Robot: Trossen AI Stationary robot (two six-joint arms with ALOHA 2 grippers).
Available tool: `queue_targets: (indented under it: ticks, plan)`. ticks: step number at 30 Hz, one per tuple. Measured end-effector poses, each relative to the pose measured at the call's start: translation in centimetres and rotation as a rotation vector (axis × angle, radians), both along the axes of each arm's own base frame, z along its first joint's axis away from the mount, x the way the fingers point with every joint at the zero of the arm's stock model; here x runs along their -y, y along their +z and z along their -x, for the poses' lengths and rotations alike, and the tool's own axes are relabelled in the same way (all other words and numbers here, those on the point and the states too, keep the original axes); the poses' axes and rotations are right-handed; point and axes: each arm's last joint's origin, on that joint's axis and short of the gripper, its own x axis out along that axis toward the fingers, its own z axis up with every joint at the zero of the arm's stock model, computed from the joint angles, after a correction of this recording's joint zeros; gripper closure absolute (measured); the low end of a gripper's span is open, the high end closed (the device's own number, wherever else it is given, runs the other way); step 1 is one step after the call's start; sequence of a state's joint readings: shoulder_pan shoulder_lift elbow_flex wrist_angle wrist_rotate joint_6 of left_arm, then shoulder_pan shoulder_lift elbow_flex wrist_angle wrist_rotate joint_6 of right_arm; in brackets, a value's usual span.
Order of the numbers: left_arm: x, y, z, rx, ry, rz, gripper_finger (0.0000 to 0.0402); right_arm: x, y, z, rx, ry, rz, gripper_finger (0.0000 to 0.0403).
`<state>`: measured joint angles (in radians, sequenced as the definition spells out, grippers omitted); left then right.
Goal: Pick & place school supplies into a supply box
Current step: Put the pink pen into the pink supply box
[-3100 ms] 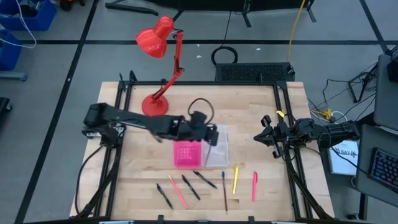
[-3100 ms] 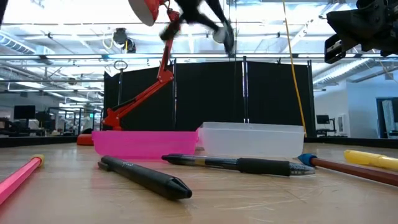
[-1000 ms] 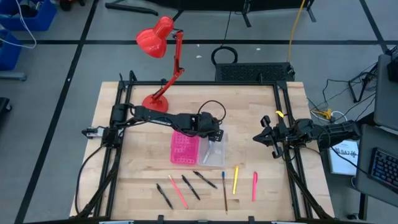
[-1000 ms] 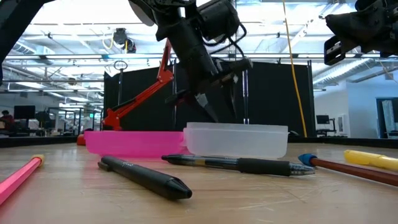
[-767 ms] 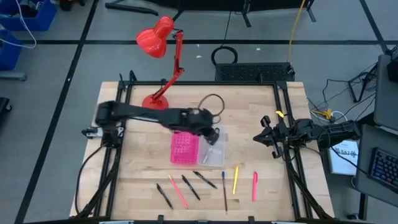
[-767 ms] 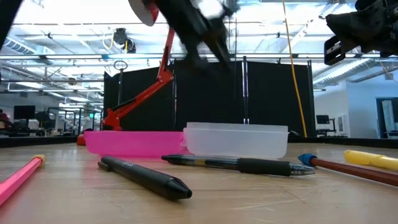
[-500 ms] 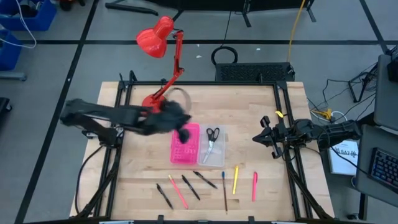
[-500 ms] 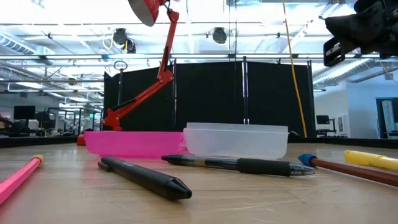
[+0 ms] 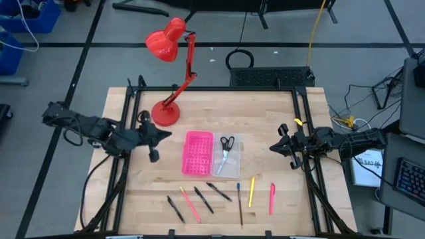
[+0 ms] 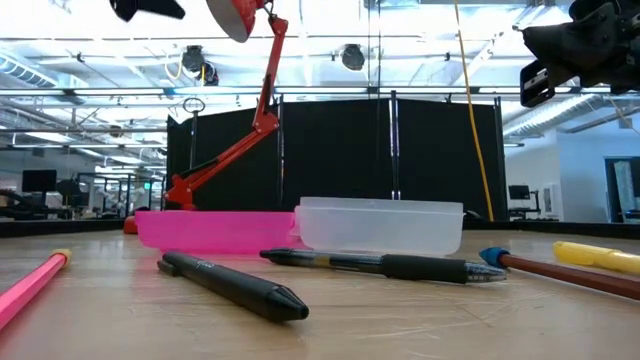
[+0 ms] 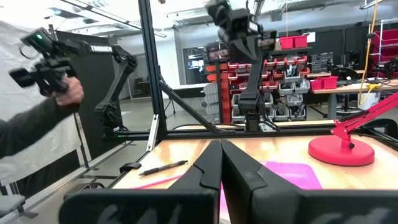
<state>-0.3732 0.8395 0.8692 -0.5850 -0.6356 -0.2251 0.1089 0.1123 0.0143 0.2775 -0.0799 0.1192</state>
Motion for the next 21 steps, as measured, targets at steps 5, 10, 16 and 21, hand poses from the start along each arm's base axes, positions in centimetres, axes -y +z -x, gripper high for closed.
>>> queue_targets:
  ticks: [5, 10, 16, 21]
  plan:
    - [-0.8, -3.4, 1.8, 0.105, -0.118, -0.102, 0.0398, 0.0, 0.1, 0.0, 0.006, 0.000, -0.001, 0.0403]
    - [-1.2, -6.5, 3.2, 0.174, -0.244, -0.131, 0.0398, 0.0, 0.0, 0.0, 0.001, -0.001, 0.007, 0.0403]
    - [-1.6, -9.3, 4.1, 0.276, -0.349, -0.269, 0.0395, 0.0, -0.4, -0.1, -0.046, -0.001, 0.006, 0.0403]
    - [-2.2, -9.1, 6.0, 0.409, -0.442, -0.319, 0.0397, 0.0, -0.4, -0.1, -0.037, -0.009, 0.034, 0.0403]
